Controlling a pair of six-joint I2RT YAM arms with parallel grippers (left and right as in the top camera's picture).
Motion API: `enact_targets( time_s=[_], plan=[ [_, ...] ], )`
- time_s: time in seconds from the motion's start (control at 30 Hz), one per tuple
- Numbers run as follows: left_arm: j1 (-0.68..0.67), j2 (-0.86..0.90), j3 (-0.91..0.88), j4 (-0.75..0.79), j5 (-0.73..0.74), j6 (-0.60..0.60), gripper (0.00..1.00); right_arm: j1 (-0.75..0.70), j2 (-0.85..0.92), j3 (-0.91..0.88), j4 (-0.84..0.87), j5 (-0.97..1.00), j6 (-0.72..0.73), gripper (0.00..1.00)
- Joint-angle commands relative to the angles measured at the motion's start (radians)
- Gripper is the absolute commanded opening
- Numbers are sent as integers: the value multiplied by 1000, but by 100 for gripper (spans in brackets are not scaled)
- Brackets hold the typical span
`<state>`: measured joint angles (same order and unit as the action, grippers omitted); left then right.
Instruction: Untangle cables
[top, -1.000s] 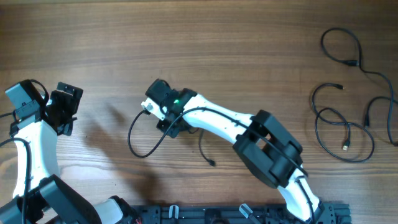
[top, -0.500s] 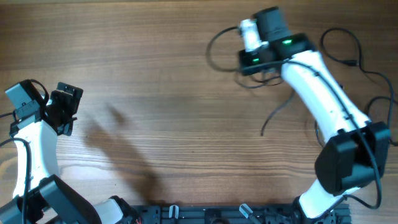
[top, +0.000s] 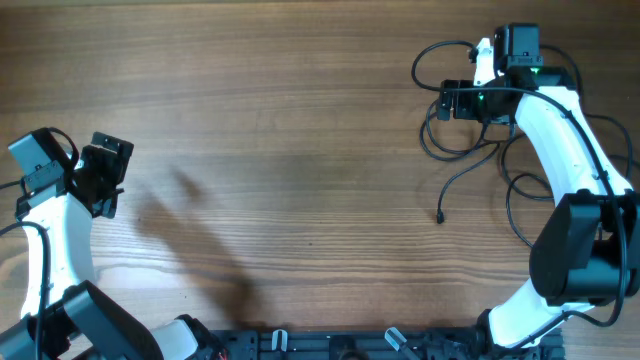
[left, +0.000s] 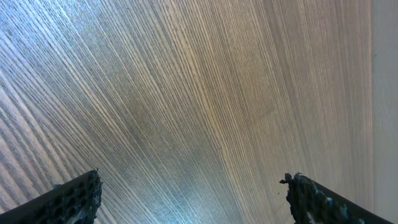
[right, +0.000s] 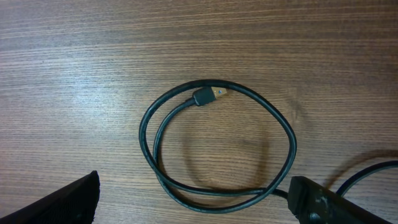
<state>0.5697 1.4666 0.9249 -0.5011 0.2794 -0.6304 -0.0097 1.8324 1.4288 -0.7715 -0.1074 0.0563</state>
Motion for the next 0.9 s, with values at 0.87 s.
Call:
enact_targets(
  time_s=[0.87],
  plan=[
    [6, -8, 9, 2, 8, -6, 100, -1, 10, -4, 16, 3, 6, 100]
  ],
)
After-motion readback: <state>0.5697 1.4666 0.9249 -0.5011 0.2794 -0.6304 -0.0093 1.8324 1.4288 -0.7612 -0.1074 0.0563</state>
